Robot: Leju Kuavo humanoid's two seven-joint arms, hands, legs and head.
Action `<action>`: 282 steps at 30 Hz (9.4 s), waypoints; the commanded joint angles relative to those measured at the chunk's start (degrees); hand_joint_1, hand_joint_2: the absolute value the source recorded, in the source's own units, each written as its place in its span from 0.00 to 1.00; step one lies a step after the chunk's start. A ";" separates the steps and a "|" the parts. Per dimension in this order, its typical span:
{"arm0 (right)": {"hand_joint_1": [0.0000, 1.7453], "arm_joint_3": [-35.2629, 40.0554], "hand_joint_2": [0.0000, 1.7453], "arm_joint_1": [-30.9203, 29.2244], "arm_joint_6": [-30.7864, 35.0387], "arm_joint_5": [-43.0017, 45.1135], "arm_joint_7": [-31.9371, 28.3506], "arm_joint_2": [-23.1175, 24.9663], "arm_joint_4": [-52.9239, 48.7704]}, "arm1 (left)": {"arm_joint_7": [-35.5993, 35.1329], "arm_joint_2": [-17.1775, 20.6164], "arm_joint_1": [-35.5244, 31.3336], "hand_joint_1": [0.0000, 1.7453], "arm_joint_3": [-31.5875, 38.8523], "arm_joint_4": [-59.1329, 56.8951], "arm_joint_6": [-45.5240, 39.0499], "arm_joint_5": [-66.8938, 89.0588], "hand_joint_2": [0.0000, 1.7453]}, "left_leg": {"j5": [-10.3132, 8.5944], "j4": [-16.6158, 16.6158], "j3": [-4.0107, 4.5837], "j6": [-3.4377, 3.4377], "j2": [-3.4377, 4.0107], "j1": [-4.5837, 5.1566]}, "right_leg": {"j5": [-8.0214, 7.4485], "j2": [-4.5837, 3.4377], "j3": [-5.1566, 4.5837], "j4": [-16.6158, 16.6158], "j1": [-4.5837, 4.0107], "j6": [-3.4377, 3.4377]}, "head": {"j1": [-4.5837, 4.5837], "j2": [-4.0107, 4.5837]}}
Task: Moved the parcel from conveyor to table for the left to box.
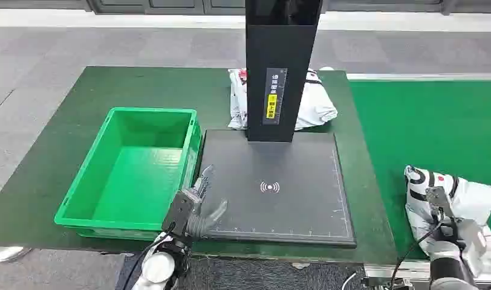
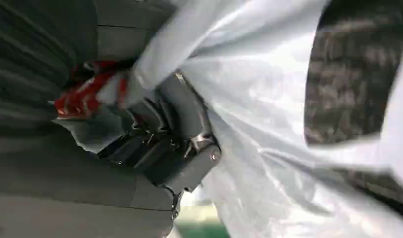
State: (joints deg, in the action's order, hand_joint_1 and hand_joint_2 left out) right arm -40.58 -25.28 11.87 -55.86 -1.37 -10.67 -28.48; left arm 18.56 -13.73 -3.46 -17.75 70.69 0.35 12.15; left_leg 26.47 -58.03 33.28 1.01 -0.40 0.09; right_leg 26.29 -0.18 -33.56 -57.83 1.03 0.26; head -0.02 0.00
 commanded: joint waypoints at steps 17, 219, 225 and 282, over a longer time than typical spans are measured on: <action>1.00 0.91 1.00 1.62 -28.19 67.44 -12.18 11.59 -23.06 | 3.93 0.80 -2.65 0.00 0.75 -6.89 -1.37 0.13 1.00 | -0.02 0.14 -0.07 0.02 0.46 -0.04 | -0.16 -0.37 -0.06 0.12 -0.03 -0.09 | 0.00 0.00; 0.00 32.58 1.00 38.27 -22.14 58.82 -19.06 24.58 -78.55 | -17.69 -6.24 -37.66 0.00 -18.27 -50.40 -5.08 69.90 0.00 | -0.02 -0.09 0.13 0.00 0.03 -0.17 | -0.07 -0.05 -0.08 0.07 -0.13 0.12 | 0.00 0.02; 0.00 32.78 1.00 37.87 -23.04 58.61 -18.68 24.40 -77.90 | -20.19 -5.26 -37.77 0.00 -17.17 -50.37 -5.78 71.50 0.00 | -0.06 0.02 0.04 0.00 0.10 -0.21 | -0.13 -0.08 0.02 0.22 -0.17 0.08 | 0.00 0.00; 0.00 27.90 1.00 37.55 -10.90 56.14 -16.80 26.01 -73.10 | -10.32 0.74 -24.71 1.00 21.05 9.05 -40.35 69.60 1.00 | 0.01 -0.03 0.14 0.04 0.30 -0.25 | -0.11 -0.30 -0.14 0.13 -0.22 0.05 | 0.00 0.02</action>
State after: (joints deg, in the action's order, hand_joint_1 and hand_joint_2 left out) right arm -8.66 13.98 1.40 0.76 -18.71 14.01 -108.48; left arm 8.44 -14.82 -26.94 -11.26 68.73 -39.93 80.43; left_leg 26.46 -58.13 33.52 1.02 -0.39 -0.08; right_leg 26.26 -0.25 -33.74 -57.83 0.90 0.38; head -0.02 0.02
